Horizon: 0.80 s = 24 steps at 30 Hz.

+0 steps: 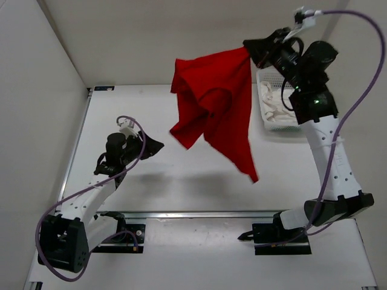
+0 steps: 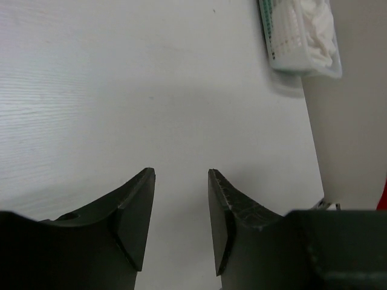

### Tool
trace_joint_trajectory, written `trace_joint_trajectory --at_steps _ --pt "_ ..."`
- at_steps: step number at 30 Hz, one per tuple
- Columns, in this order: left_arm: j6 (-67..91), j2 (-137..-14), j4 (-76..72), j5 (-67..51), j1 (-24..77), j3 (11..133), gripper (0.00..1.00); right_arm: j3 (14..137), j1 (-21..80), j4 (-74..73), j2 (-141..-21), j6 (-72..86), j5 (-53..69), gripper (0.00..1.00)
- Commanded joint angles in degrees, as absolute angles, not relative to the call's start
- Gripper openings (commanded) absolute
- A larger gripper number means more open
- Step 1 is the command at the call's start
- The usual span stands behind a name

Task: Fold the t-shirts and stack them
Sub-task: Move the tshirt to the center of the board

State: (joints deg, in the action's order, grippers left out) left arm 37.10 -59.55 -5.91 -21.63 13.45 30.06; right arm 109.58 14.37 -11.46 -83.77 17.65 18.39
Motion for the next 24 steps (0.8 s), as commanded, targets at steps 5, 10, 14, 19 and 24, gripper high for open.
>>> trace_joint_trajectory --at_steps 5,10,14,19,24 --pt "36.57 -55.98 -2.64 -20.05 9.49 29.97 0.52 68.52 8.88 14.83 -83.50 37.25 34.02 0.02" --pt "34.81 -57.92 -1.84 -13.55 14.67 28.39 0.54 62.57 7.20 9.88 -84.29 35.60 28.24 0.37" --pt "33.93 -60.11 -1.94 -10.47 16.69 26.46 0.54 63.11 13.16 0.11 -80.78 27.18 11.82 0.48" --pt "33.05 -60.64 -1.67 -5.02 21.88 24.26 0.55 56.35 27.56 -4.39 -78.31 20.14 2.92 0.09" --pt "33.66 -62.48 -3.43 -5.54 20.57 22.94 0.57 58.51 38.83 -6.59 -86.63 15.48 -3.16 0.12"
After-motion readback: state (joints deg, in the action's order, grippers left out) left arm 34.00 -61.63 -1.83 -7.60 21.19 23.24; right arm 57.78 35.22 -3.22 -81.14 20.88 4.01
